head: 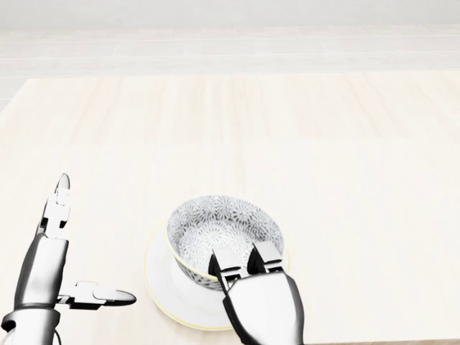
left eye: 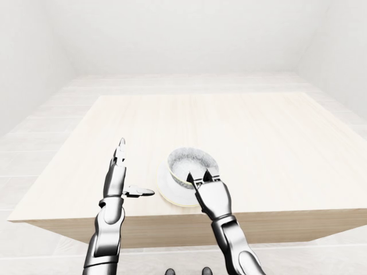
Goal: Put the bowl on the plate.
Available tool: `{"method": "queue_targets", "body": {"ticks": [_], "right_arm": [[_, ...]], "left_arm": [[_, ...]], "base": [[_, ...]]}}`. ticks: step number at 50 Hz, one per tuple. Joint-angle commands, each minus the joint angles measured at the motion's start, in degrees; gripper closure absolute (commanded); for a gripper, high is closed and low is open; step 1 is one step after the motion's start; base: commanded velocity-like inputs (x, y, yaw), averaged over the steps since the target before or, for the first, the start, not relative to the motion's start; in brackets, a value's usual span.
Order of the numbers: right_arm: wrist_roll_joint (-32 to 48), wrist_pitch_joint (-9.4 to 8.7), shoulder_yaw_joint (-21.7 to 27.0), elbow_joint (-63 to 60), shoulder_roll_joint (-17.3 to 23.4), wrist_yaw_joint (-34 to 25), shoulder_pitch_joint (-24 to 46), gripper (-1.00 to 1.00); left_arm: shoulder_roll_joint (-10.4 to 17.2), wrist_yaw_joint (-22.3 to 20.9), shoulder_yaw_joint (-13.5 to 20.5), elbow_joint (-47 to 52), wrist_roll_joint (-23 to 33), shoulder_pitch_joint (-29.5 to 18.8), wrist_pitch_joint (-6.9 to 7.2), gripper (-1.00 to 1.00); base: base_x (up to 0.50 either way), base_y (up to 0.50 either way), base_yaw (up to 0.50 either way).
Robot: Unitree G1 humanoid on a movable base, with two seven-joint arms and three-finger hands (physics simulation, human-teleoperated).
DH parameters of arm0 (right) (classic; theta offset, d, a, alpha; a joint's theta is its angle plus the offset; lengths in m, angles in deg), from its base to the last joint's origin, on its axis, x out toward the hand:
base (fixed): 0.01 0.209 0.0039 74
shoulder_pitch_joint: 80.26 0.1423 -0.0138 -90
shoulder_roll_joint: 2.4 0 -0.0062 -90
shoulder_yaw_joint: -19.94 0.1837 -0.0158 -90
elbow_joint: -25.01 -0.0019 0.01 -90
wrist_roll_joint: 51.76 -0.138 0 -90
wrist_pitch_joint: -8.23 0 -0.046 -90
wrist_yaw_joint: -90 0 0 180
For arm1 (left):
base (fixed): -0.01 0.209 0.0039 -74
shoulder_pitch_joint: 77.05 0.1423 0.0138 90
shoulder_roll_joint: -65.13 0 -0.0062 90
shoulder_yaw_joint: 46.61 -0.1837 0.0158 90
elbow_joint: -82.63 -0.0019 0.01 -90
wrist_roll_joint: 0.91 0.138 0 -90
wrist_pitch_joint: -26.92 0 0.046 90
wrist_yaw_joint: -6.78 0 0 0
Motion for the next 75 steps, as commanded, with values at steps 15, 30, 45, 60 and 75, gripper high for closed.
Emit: {"method": "queue_targets", "body": {"ticks": [15,30,45,60,75], "right_arm": [[-0.2,0.00,0.1,0.6,0.0,2.1,0.3,1.00],[-0.3,0.00,0.0,1.0,-0.2,2.3,0.4,1.00],[0.1,0.00,0.2,1.9,-0.3,2.8,0.7,1.00],[0.2,0.00,0.2,1.4,-0.3,2.6,0.7,1.00],[0.7,0.00,0.0,0.8,-0.3,2.2,0.6,0.73]], "left_arm": [[-0.1,0.0,-0.2,0.2,0.1,-0.1,0.00,-1.00],[-0.2,0.0,-0.3,0.2,0.1,-0.1,0.00,-1.00],[-0.2,0.1,-0.5,-0.3,0.2,0.0,0.00,-1.00],[-0.4,-0.1,-0.4,0.8,0.2,0.5,0.00,-1.00],[-0.3,-0.2,-0.4,0.9,0.3,0.4,0.00,-1.00]], "base": [[0.00,0.00,0.00],[0.00,0.00,0.00],[0.00,0.00,0.00],[0.00,0.00,0.00],[0.00,0.00,0.00]]}}
